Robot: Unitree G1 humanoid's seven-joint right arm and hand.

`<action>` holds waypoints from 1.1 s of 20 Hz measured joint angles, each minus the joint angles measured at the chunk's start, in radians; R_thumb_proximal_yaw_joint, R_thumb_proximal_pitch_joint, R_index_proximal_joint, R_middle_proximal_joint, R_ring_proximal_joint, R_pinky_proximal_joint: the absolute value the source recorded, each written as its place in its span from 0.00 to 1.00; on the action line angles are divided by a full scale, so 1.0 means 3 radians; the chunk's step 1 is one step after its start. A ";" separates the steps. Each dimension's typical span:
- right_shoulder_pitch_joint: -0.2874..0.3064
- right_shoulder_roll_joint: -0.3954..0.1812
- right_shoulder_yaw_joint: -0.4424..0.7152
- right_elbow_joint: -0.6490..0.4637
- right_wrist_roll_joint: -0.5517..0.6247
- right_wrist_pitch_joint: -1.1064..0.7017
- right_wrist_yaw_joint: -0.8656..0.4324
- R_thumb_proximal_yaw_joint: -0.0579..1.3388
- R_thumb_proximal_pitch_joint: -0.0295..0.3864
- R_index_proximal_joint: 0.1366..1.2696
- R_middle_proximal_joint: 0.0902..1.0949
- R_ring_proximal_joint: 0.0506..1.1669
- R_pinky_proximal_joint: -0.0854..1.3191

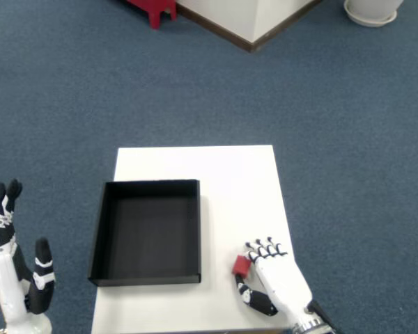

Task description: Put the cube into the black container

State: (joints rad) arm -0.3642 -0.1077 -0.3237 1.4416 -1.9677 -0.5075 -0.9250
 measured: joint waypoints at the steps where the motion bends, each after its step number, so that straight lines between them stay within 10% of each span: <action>1: 0.0008 -0.0005 -0.0013 -0.0003 0.0002 0.0000 -0.0008 0.98 0.54 1.00 0.26 0.18 0.14; 4: 0.0054 -0.0030 -0.0038 -0.0014 0.0005 0.0027 -0.0052 0.99 0.50 0.87 0.27 0.20 0.20; 22: 0.0077 -0.0066 -0.0025 -0.0046 -0.0003 -0.0191 -0.0439 0.94 0.50 0.83 0.20 0.17 0.17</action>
State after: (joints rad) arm -0.3411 -0.1276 -0.3312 1.4279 -1.9685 -0.5650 -1.0566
